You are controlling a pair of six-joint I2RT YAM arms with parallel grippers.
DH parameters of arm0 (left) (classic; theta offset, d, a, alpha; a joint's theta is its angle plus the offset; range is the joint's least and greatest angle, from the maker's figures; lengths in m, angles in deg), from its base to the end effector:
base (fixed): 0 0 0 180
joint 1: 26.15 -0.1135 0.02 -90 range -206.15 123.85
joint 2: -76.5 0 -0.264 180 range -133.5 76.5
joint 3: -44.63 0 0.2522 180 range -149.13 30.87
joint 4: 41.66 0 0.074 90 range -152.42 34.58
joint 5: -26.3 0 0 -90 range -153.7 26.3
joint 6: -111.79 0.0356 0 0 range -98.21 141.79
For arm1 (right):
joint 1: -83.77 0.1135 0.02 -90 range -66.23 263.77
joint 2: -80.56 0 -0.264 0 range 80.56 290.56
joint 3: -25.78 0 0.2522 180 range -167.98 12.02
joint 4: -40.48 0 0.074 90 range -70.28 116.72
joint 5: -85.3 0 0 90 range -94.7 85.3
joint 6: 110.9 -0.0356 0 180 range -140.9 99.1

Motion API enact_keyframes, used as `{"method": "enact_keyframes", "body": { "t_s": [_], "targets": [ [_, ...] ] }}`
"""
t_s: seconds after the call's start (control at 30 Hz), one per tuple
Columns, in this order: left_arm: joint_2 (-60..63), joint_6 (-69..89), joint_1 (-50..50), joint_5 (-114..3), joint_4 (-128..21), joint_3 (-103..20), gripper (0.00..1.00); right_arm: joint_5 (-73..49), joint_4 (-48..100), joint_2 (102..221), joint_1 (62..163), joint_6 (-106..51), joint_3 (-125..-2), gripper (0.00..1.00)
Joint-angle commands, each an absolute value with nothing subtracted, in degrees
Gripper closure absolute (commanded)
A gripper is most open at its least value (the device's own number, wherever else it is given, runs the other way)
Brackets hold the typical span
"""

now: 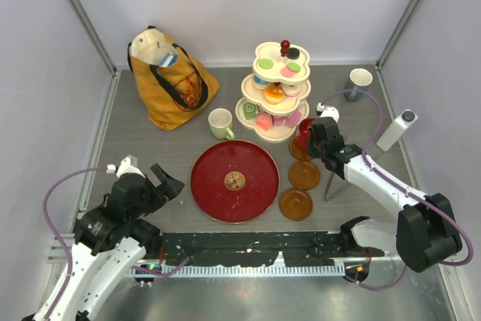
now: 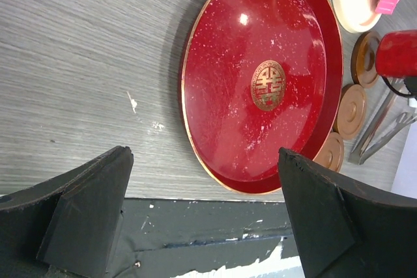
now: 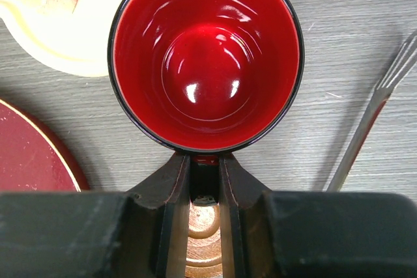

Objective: Serve the afternoon tea

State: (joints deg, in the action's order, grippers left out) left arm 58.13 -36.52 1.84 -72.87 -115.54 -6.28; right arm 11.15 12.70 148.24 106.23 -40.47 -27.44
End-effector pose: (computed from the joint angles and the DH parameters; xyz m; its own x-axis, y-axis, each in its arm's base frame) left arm 0.0592 -0.0250 0.2603 -0.6107 -0.6267 -0.4840 -0.3084 0.7512 -0.5836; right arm 0.2293 0.0843 0.2220 -0.6459 0.0817 -0.7591 0.0379 0.9965 0.0750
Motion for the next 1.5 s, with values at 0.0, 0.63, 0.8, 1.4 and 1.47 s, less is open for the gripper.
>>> {"method": "enact_keyframes", "body": {
  "t_s": [0.0,0.63,0.8,1.4,1.47],
  "targets": [
    [60.0,-38.1,1.5,-72.4,-117.4,-6.9,0.0,13.4,20.2,149.0,107.5,-40.6,-28.1,0.94],
    [59.9,-38.0,1.6,-72.7,-117.7,-7.4,0.0,11.4,11.6,144.6,108.3,-46.7,-29.5,0.11],
    [59.2,-34.6,1.7,-69.7,-113.5,-6.7,0.0,13.9,7.9,139.8,108.3,-46.8,-32.0,0.09],
    [35.8,-28.4,1.5,-75.6,-97.4,-11.3,0.0,8.0,7.1,152.2,86.3,-44.4,-48.8,0.05],
    [31.5,-27.2,1.4,-76.2,-95.9,-12.6,0.0,7.8,7.4,156.9,84.7,-43.2,-52.6,0.05]
  ]
}}
